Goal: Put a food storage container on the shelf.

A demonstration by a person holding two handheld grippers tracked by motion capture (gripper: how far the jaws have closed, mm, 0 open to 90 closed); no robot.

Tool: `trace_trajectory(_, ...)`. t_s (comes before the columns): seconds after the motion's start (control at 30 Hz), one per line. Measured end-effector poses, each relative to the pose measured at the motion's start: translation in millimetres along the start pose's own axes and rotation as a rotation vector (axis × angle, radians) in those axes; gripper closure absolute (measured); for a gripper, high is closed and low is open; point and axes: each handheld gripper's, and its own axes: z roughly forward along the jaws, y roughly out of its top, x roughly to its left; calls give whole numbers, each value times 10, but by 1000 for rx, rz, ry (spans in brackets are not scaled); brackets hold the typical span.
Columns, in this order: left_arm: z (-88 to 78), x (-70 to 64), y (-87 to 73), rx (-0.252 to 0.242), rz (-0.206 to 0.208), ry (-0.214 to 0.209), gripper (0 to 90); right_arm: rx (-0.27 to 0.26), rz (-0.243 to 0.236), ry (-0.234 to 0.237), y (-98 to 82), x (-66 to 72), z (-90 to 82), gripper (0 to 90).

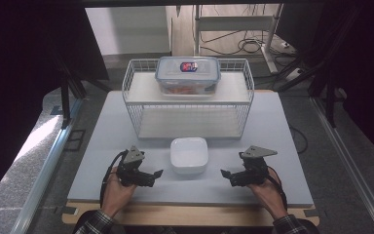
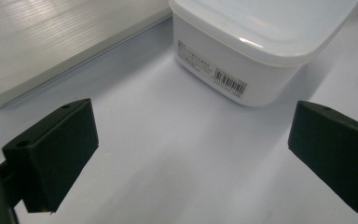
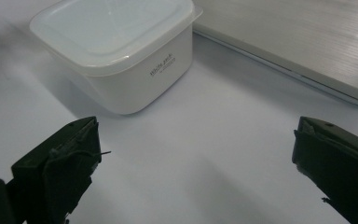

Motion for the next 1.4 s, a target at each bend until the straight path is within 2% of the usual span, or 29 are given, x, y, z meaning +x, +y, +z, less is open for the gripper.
trace_trajectory(0.4, 77, -56, 89, 72, 13, -2, 28, 6, 13, 29, 89, 54, 63, 31)
trace_trajectory(0.6, 54, -24, 151, 42, -7, -41, 17, 8, 1, 38, 161, 102, 109, 27)
trace_trajectory(0.83, 93, -27, 237, 50, 4, -68, 19, 20, 22, 71, 261, 109, 191, 22)
trace_trajectory(0.93, 106, -43, 284, 44, 4, -79, 50, 32, 24, 77, 300, 110, 207, 26)
trace_trajectory(1.17, 147, -68, 359, 38, 20, -78, 120, 54, 37, 68, 406, 89, 266, 102)
trace_trajectory(1.3, 174, -22, 395, 25, 2, -90, 147, 59, 26, 81, 476, 96, 326, 128)
trace_trajectory(1.4, 213, 3, 434, 22, -3, -99, 160, 64, 34, 101, 532, 104, 362, 146)
